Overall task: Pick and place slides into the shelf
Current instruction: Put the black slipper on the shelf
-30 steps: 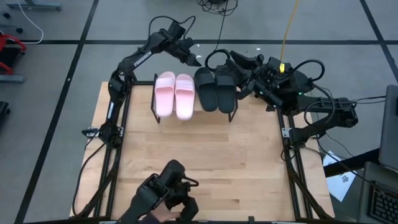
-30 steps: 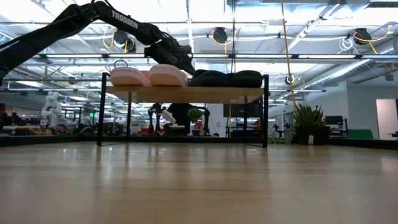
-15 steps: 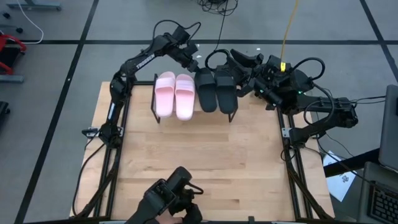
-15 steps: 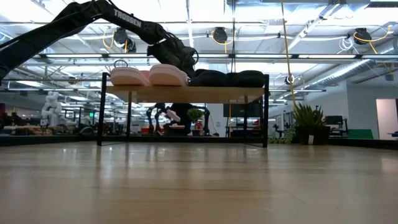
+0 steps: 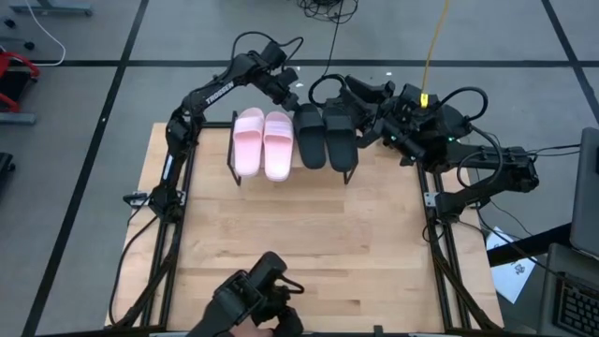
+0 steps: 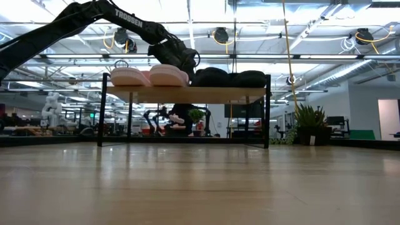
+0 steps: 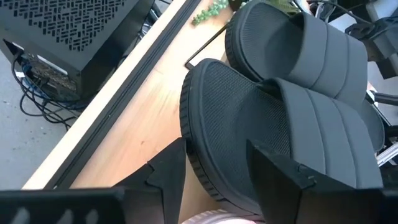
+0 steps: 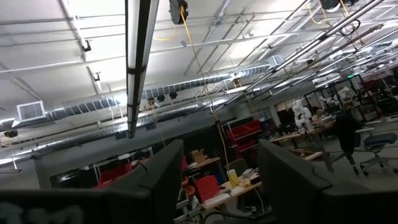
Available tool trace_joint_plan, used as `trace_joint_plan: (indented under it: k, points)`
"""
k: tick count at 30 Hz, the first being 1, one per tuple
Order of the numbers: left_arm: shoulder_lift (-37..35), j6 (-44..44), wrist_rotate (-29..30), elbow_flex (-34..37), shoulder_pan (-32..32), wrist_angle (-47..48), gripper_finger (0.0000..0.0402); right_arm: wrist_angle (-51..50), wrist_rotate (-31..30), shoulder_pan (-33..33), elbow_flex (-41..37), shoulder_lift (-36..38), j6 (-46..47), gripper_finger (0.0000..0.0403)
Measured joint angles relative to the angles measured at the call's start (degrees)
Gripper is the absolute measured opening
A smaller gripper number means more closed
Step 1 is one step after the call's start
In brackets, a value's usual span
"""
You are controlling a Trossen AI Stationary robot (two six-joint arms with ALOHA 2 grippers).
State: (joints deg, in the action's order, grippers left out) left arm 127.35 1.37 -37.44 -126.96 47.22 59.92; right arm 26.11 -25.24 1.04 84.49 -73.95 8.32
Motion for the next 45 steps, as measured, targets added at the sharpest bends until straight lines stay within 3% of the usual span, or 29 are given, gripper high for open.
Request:
trace_joint_plan:
  k: [13,18,32,45]
  points:
    - [0.04,-0.12,-1.11,-8.06,0.1,6.66,0.0166,-1.11,-0.08,0.1,0.0,-0.02,0.0,0.0194]
    - [0.07,3.16,-0.17,-7.78,-1.34,14.07,0.0165,-1.11,-0.12,0.11,0.0,-0.02,0.0,0.0194]
    - [-0.09,4.39,6.05,-7.4,-4.99,13.59,0.0155,-1.11,-0.15,0.11,0.0,-0.02,0.0,0.0194]
    - [-0.13,2.8,7.47,-7.41,-5.57,16.13,0.0145,-1.23,-0.04,0.11,0.0,-0.02,1.7,0.0194]
